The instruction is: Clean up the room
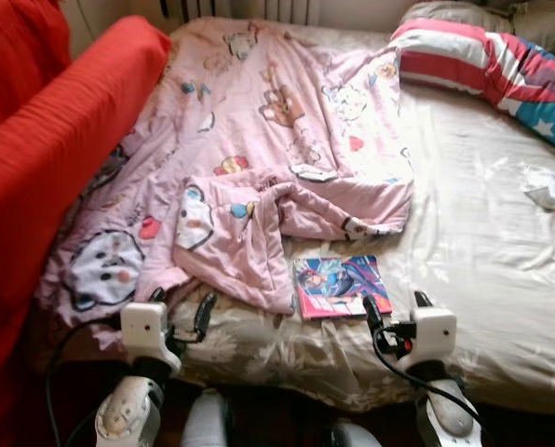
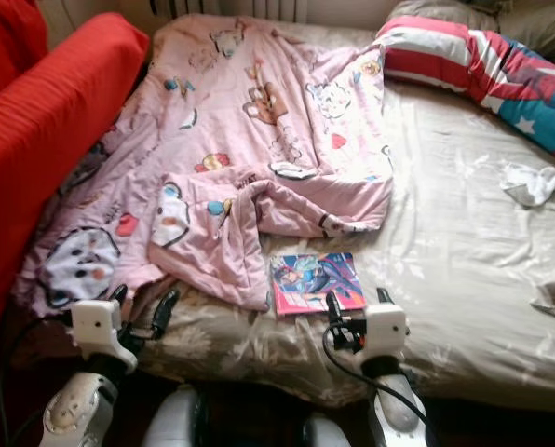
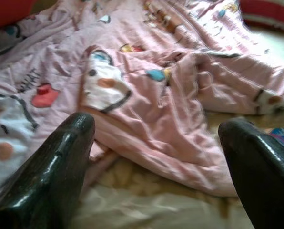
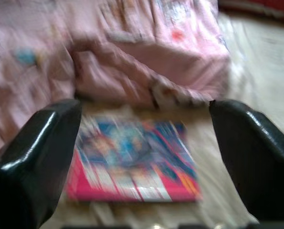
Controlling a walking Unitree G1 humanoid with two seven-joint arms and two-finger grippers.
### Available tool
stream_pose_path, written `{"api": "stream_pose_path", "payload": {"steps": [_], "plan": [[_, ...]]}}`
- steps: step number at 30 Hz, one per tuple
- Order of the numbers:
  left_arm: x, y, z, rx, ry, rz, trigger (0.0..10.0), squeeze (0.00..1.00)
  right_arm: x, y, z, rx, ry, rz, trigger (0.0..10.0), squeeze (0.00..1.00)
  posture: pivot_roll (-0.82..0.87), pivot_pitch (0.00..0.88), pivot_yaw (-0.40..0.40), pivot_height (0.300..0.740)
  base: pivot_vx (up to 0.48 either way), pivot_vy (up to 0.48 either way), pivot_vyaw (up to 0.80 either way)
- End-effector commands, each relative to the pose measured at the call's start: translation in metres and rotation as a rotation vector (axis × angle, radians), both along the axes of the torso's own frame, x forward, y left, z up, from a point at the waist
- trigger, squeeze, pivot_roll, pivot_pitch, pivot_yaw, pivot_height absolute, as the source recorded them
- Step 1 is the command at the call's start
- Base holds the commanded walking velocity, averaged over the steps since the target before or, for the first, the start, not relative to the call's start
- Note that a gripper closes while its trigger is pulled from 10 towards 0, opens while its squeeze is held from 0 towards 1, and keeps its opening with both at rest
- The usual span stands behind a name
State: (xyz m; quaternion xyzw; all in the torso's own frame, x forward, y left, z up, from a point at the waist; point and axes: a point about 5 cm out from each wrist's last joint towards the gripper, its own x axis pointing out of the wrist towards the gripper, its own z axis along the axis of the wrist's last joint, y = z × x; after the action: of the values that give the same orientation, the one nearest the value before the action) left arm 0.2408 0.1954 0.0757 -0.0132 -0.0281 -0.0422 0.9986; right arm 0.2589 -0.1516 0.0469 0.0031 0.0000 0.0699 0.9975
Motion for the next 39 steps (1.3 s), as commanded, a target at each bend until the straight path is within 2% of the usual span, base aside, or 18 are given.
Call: {"api": "stream_pose_path", "payload": {"steps": [1,11,13,19,39], "plan": [[0.0003,-0.0047,0.001,-0.009,0.0,-0.012,10.0,0.0,-0.0061,-0.0088,-0.0041,-0.013,0.024,-0.021,10.0,0.0,0.06,0.233,-0.049,0.655,0.0,0.0,0.0],[0.0022,-0.009,0.0018,-0.015,0.002,-0.022,10.0,0.0,-0.0033,-0.0087,-0.0009,-0.04,0.02,-0.001,10.0,0.0,0.06,0.237,-0.052,0.655,0.0,0.0,0.0],[0.0026,-0.0091,0.0021,-0.013,0.002,-0.023,10.0,0.0,-0.0029,-0.0072,-0.0004,-0.056,0.018,0.012,10.0,0.0,0.06,0.238,-0.051,0.655,0.0,0.0,0.8],[0.0038,-0.009,0.0028,-0.008,0.002,-0.028,10.0,0.0,-0.0024,-0.005,-0.0002,-0.033,0.017,0.01,10.0,0.0,0.06,0.24,-0.048,0.655,0.0,0.0,0.27],[0.0061,-0.0131,0.0035,-0.003,-0.003,-0.051,10.0,0.0,0.0022,-0.0026,0.0019,-0.011,0.011,0.005,10.0,0.0,0.06,0.216,-0.039,0.655,0.271,0.0,0.0]]}}
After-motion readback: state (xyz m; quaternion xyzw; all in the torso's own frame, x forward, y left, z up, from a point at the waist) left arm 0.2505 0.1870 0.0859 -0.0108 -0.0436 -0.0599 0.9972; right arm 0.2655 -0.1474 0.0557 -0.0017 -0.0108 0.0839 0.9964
